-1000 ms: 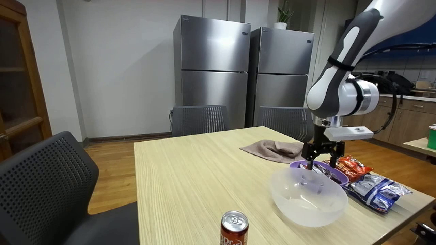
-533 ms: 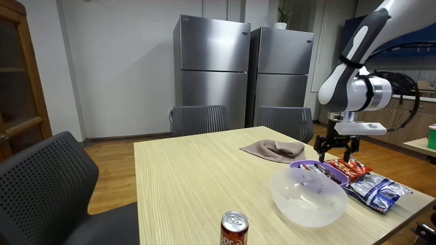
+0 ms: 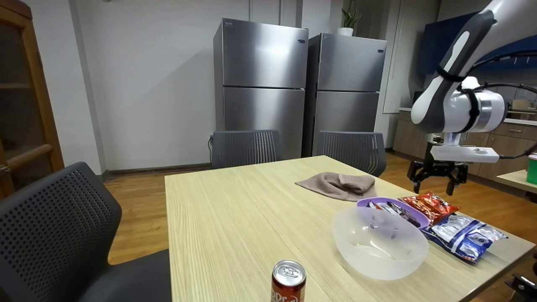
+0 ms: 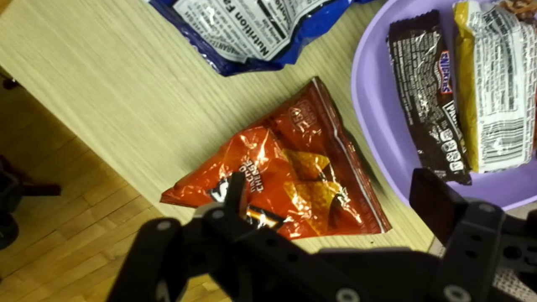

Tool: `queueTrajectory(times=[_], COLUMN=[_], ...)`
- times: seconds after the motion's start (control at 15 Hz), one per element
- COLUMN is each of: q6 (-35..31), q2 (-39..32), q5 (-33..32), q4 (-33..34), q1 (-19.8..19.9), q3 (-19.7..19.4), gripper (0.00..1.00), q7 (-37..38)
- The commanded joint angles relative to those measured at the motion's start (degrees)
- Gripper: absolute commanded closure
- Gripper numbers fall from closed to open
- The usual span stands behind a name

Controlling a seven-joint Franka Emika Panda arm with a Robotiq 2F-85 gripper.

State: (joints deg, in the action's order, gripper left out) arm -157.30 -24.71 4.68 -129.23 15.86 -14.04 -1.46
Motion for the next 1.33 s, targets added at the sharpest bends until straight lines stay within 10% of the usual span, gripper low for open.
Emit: queueTrajectory(times=[0.0, 1.27], q6=[1.1, 2.6], q2=[-0.3, -14.2], q5=[1.7, 12.2], q4=[2.3, 20.6], q1=[2.0, 8.3], q3=[0.0, 1.0], gripper=[0.0, 0.0], q7=[1.7, 9.9])
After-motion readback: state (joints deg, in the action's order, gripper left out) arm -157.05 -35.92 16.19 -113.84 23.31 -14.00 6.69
